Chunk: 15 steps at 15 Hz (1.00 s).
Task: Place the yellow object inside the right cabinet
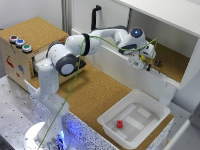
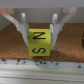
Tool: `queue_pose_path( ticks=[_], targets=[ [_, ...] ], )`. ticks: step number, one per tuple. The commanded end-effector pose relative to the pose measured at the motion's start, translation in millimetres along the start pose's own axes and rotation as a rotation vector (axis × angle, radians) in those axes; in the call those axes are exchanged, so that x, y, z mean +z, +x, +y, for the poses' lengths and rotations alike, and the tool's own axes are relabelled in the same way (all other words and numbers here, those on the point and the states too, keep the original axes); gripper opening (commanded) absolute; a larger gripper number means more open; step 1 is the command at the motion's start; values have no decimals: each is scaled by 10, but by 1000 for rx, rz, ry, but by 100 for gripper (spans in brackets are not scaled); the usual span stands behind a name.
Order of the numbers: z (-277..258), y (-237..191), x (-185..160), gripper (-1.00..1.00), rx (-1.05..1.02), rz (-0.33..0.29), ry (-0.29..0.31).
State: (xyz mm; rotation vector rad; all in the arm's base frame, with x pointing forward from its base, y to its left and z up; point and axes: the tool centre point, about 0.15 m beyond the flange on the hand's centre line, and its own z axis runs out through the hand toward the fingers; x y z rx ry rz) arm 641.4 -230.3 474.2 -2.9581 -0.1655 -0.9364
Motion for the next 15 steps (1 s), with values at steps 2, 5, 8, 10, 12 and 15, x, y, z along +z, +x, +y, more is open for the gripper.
queue_pose_path(
  ticks=[2, 5, 8, 10, 12, 15],
  targets=[
    [-60, 40, -65, 100, 36, 81, 1],
    [-193, -114, -297, 100, 53, 107, -25],
    [-377, -274, -541, 100, 52, 118, -29],
    [-377, -274, -541, 100, 52, 118, -29],
    [-377, -274, -541, 100, 52, 118, -29],
    [-377, -274, -541, 100, 52, 118, -29]
  ],
)
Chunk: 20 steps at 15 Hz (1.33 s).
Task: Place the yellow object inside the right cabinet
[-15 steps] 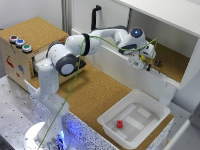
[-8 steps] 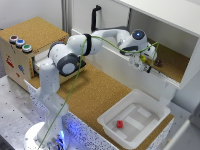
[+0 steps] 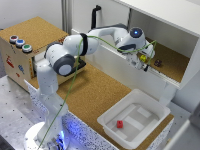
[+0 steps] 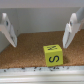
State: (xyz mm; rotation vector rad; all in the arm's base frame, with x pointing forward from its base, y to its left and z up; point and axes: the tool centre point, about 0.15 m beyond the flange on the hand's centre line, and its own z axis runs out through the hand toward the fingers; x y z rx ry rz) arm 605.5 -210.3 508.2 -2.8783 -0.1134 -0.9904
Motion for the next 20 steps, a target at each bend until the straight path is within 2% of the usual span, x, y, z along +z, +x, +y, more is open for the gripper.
queue_pose_path(
  ticks=[1, 14, 15, 18, 20],
  targets=[
    [-132, -198, -75, 100, 1, 66, -74],
    [-132, -198, -75, 100, 1, 66, -74],
    [-27, -55, -46, -100, 4, 5, 10],
    [-168, -234, -63, -100, 30, -20, 61],
    [-250, -446, -101, -100, 45, -57, 63]
  ],
)
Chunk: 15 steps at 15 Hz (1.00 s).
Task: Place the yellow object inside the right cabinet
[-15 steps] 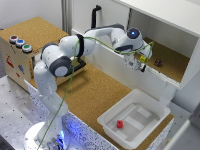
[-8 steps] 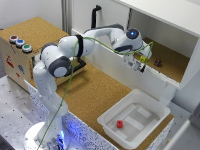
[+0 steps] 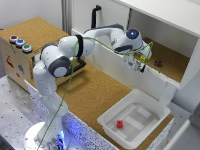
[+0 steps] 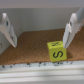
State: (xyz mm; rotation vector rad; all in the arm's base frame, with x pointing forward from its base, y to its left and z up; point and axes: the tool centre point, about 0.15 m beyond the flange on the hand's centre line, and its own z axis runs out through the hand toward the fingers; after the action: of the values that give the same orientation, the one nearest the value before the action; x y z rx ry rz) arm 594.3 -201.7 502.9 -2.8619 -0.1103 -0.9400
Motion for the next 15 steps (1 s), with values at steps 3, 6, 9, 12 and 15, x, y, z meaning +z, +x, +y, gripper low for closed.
queue_pose_path(
  ticks=[3, 6, 9, 12, 15],
  targets=[
    [-99, -465, -78, -100, 27, -60, -6],
    [-29, -376, -70, -100, -14, -59, -69],
    [96, -296, -35, -100, -26, -69, -97],
    [157, -157, 69, -100, -42, -61, -120],
    [242, -93, 247, -100, -96, -102, -181]
  ],
)
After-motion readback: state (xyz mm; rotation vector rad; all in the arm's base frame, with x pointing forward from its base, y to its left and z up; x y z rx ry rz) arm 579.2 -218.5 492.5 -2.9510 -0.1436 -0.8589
